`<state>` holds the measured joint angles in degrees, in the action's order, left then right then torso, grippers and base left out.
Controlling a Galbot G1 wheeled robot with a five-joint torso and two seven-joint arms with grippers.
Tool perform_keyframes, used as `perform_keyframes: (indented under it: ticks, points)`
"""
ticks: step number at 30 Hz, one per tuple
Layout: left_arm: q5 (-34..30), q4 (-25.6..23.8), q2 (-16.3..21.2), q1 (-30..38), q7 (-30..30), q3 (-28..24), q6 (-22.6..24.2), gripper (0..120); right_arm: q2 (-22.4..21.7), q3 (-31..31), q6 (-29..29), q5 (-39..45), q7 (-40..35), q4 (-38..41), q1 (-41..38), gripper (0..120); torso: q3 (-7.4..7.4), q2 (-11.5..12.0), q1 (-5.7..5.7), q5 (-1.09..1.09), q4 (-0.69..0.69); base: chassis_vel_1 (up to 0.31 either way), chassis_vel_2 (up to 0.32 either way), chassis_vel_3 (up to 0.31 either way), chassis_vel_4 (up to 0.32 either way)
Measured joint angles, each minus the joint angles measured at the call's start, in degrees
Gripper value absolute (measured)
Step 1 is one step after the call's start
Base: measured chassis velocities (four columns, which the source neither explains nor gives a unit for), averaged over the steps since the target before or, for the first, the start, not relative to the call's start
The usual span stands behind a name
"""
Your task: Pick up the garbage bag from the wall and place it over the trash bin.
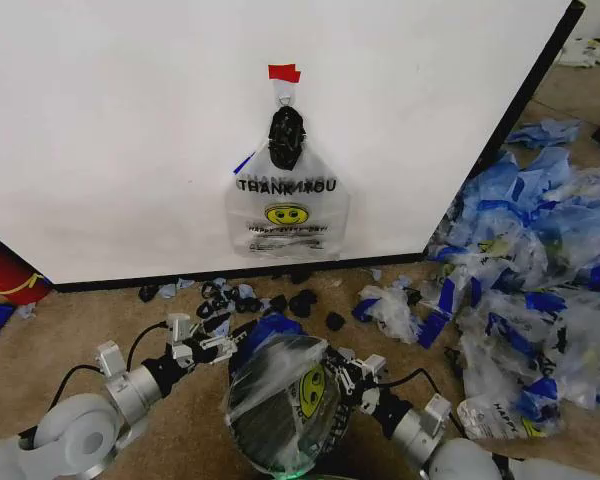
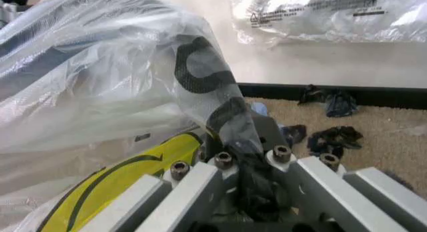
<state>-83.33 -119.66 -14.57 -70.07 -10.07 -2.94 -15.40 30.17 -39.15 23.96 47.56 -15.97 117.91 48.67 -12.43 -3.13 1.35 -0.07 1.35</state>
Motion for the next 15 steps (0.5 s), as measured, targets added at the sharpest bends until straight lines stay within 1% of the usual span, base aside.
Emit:
perform_keyframes:
  ticks: [3, 5, 7, 15]
  points:
    - [-0.25, -0.23, 0.49, -0.13, -0.33, 0.03, 0.09, 93, 0.06, 0.11, 0.0, -0.16, -0.01, -0.09, -0.01, 0, 0.0, 0.0, 0.0, -0.02, 0.0, 0.0, 0.0, 0.0, 0.0]
    - [-0.81, -0.78, 1.08, -0.19, -0.38, 0.26, 0.34, 88, 0.29, 0.26, 0.0, -0.47, -0.18, -0.28, -0.02, 0, 0.0, 0.0, 0.0, 0.01, 0.0, 0.0, 0.0, 0.0, 0.0]
    - [-1.55, -1.44, 1.41, -0.21, -0.3, 0.41, 0.52, 86, 0.58, 0.29, -0.04, -0.74, -0.38, -0.44, -0.11, 0, 0.0, 0.0, 0.0, 0.01, 0.01, 0.0, 0.0, 0.0, 0.0]
    - [-3.46, -3.19, 2.11, -0.22, 0.26, 1.0, 1.16, 86, 1.16, 0.06, -0.21, -1.08, -0.82, -1.45, -1.12, 0, 0.0, 0.0, 0.0, 0.0, 0.0, 0.0, 0.0, 0.0, 0.0]
